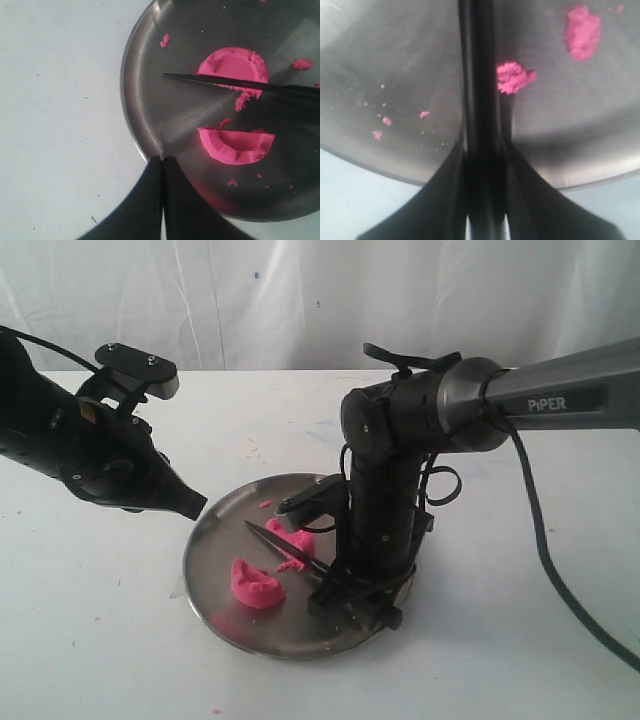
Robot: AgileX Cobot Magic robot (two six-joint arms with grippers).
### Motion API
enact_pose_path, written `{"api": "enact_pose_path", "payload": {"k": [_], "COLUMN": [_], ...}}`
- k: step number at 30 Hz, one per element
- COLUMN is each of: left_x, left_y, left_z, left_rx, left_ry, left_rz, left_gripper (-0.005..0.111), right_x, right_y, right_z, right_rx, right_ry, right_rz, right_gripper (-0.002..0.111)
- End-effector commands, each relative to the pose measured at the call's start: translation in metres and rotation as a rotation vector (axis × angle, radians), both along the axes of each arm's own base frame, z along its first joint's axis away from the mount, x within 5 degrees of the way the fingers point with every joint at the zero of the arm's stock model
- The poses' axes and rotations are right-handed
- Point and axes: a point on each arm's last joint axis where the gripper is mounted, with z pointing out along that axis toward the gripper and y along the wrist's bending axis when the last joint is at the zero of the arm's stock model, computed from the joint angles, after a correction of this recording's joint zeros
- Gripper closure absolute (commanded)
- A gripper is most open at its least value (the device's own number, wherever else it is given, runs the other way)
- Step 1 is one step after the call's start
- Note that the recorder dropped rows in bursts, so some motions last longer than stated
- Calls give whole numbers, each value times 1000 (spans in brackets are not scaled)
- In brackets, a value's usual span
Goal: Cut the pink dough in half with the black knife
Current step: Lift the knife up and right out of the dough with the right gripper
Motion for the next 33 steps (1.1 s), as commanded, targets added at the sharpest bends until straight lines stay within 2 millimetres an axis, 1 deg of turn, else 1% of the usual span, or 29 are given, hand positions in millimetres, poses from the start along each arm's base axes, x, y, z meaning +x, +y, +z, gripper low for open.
{"api": "enact_pose_path", "payload": {"k": [1, 10, 14, 19, 23, 26, 29, 33], "left_x": [-2, -2, -2, -2, -2, -2, -2, -2], "left_y": [0, 0, 0, 0, 0, 1, 1, 0], "left_z": [-1, -1, -1, -1, -1, -1, -1, -1], "left_rx": [-8, -8, -8, -8, -8, -7, -7, -9], "left_ry": [15, 15, 15, 15, 15, 19, 19, 19], "left_rz": [9, 9, 9, 9, 9, 9, 9, 10], "left_gripper": [107, 107, 107, 107, 107, 107, 107, 107], "right_x": [1, 0, -2, -3, -1, 5, 16, 28], "right_y": [-4, -3, 0, -4, -12, -21, -32, -48], "right_z": [0, 0, 11, 33, 55, 66, 67, 58], "right_rx": [-40, -24, 23, 41, 10, 9, 25, 68], "right_ry": [-16, -10, -16, -76, -182, -249, -283, -325], "right_rz": [-13, -25, -17, -4, 46, 31, -8, -117], "right_gripper": [108, 108, 108, 108, 108, 108, 108, 108]}}
